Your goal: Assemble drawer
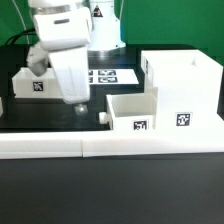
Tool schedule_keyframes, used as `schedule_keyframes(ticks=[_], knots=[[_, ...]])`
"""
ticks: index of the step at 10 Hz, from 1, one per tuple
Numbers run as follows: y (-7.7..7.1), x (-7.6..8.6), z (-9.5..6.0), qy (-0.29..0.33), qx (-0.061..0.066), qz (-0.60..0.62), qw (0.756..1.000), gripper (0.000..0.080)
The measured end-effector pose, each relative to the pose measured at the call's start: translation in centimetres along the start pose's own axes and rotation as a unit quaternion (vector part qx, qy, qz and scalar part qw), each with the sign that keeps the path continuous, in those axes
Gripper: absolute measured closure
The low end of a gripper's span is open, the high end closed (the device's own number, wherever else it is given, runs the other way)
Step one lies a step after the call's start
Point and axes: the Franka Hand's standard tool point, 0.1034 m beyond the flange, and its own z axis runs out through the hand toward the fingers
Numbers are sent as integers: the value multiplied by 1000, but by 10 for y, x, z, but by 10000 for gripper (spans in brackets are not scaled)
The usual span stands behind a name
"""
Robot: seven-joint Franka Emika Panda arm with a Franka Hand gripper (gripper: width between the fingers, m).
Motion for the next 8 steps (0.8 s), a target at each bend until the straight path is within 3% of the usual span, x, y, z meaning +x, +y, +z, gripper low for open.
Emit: schedule_keyframes(ticks=[4, 8], knots=[[3, 26, 11, 2, 8, 33, 999, 151], [5, 31, 11, -17, 8, 75, 997, 151]])
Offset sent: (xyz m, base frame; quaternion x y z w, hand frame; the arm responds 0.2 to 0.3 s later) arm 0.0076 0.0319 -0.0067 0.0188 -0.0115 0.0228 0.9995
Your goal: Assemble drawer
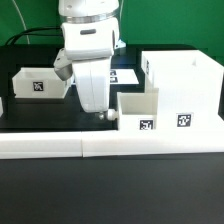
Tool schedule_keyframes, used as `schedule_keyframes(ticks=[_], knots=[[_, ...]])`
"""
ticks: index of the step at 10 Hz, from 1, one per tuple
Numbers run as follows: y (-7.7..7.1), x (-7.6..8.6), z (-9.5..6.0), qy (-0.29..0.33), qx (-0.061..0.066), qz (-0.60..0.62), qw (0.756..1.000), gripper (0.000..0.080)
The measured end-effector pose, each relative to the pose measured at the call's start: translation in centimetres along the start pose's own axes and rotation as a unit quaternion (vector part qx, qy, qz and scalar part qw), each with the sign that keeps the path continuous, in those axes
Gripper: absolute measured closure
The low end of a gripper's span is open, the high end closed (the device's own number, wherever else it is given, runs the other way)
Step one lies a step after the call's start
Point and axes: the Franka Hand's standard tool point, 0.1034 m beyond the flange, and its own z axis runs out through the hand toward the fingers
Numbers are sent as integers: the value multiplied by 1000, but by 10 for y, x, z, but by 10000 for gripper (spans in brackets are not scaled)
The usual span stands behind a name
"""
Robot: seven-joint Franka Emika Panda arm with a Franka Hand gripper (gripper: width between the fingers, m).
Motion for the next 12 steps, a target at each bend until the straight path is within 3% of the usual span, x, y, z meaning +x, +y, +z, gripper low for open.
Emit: schedule_keyframes(ticks=[5, 7, 9, 12], knots=[[0, -2, 0, -2, -2, -3, 1000, 151], [8, -8, -4, -5, -1, -51, 999, 151], [18, -3, -8, -16, 8, -78, 997, 151], [17, -5, -6, -16, 9, -76, 997, 151]])
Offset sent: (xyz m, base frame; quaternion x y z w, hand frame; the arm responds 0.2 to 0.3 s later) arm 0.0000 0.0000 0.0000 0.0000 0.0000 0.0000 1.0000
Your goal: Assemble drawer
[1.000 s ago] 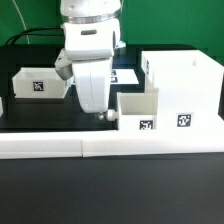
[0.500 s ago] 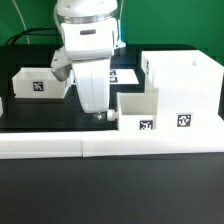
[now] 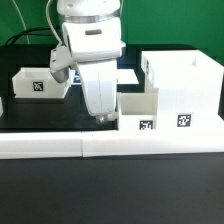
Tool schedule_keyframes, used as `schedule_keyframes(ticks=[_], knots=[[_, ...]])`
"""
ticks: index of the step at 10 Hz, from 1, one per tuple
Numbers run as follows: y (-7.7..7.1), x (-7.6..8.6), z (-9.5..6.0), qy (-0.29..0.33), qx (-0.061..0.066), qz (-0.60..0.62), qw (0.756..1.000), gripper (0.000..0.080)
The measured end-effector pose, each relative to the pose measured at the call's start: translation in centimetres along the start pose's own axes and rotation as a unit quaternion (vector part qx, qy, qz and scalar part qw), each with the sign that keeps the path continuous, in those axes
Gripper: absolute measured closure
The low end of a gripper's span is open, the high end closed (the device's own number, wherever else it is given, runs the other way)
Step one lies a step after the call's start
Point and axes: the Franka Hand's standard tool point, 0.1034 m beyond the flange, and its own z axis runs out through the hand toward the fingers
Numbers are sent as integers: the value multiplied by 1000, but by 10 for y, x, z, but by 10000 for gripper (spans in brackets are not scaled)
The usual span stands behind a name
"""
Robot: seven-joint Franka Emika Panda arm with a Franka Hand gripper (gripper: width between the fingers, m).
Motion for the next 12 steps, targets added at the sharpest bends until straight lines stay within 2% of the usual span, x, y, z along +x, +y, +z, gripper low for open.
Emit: schedule_keyframes(ticks=[2, 3, 5, 8, 9, 12], knots=[[3, 4, -1, 1, 1, -9, 1000, 151], [9, 12, -4, 3, 0, -13, 1000, 151], [13, 28, -7, 2, 8, -11, 1000, 151], [12, 48, -4, 6, 7, -12, 1000, 151], [9, 47, 0, 6, 5, -12, 1000, 151], [-7, 21, 5, 3, 9, -2, 1000, 151]])
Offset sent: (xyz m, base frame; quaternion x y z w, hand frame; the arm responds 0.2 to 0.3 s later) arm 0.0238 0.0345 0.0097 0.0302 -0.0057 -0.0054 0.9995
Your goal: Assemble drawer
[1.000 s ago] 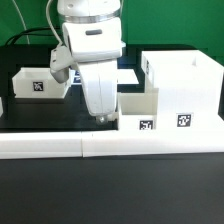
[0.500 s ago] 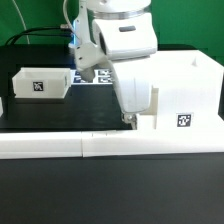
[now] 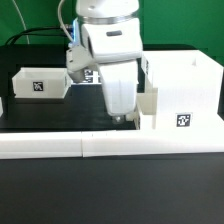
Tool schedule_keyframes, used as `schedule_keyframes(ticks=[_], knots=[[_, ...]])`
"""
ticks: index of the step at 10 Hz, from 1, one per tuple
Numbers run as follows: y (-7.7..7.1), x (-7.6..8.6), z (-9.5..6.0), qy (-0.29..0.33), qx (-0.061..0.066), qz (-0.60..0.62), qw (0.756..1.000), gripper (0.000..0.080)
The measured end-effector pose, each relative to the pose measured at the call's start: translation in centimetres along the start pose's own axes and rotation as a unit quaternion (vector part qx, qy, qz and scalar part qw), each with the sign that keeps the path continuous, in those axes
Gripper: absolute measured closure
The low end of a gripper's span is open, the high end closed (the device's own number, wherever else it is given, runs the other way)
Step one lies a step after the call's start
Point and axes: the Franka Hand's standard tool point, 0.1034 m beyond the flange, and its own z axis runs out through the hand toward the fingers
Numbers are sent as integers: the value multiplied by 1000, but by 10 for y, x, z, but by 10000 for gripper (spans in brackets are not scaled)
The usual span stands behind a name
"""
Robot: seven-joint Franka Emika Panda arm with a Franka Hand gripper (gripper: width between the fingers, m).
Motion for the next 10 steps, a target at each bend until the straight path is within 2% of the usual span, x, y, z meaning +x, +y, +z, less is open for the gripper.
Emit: schedule_keyframes(ticks=[4, 5, 7, 10], knots=[[-17, -4, 7, 1, 9, 10, 1000, 151], [-18, -1, 8, 2, 10, 14, 1000, 151], [-14, 17, 9, 4, 12, 20, 1000, 151], [-8, 27, 3, 3, 14, 22, 1000, 151]])
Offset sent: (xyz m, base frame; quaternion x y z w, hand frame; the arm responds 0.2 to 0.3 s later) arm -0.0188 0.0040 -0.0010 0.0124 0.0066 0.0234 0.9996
